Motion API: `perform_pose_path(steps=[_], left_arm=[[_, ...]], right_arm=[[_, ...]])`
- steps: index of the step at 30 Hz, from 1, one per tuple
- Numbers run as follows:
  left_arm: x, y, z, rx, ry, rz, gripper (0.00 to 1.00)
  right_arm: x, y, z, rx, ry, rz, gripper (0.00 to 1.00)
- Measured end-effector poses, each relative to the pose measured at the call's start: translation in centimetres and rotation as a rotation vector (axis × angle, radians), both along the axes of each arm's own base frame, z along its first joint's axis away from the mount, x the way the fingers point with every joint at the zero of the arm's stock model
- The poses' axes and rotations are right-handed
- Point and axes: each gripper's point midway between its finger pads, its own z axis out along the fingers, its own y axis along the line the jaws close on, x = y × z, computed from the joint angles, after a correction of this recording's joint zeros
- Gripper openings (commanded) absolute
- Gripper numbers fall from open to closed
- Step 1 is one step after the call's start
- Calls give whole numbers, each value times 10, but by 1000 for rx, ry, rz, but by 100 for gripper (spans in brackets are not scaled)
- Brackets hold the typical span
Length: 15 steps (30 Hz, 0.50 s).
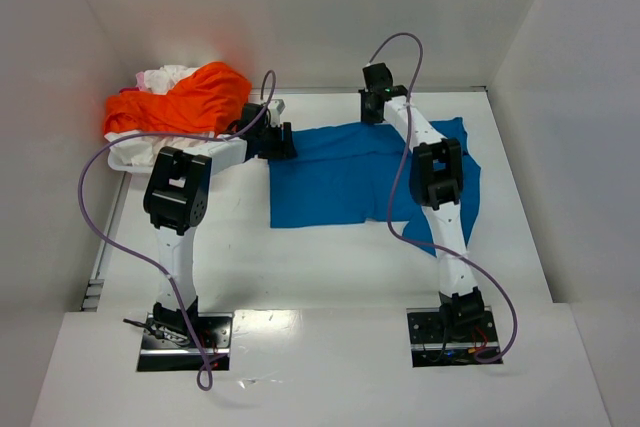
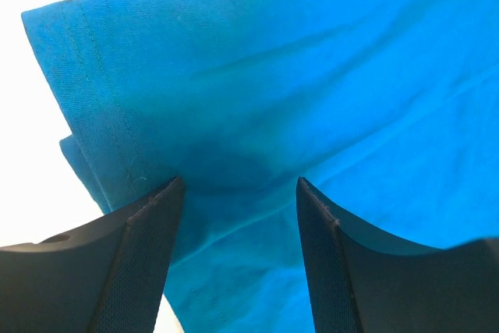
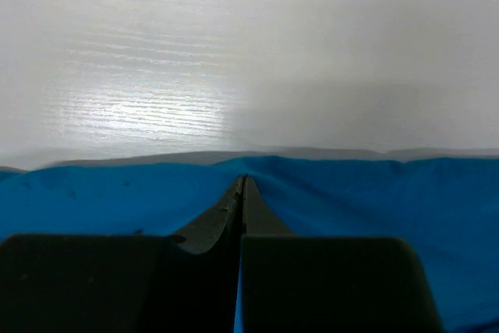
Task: Fold and stack the t-shirts
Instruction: Fold the flattened tshirt in 1/3 of the way
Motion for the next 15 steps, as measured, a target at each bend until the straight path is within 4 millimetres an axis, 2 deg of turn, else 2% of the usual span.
perform_pose_path(steps=[2, 3, 5, 6, 7, 10, 13, 15], left_arm=[[0, 0, 0, 0, 0, 0, 68], [0, 0, 0, -1, 0, 0, 68], [0, 0, 0, -1, 0, 0, 68], [0, 0, 0, -1, 0, 0, 68], [0, 0, 0, -1, 0, 0, 68], [0, 0, 0, -1, 0, 0, 68], [1, 0, 1, -6, 6, 10, 68], [2, 2, 0, -6, 13, 20, 68]], right_arm=[[0, -1, 0, -3, 1, -3, 8], [0, -1, 0, -4, 3, -5, 27], [2, -2, 0, -6, 0, -11, 36], [2, -4, -1, -7, 1, -17, 47], [2, -5, -1, -9, 3, -18, 51], [-2, -7, -8, -20, 18, -19, 60], [-18, -15, -25, -39, 68, -25, 60], [-25, -21, -22, -43, 66, -32, 60]])
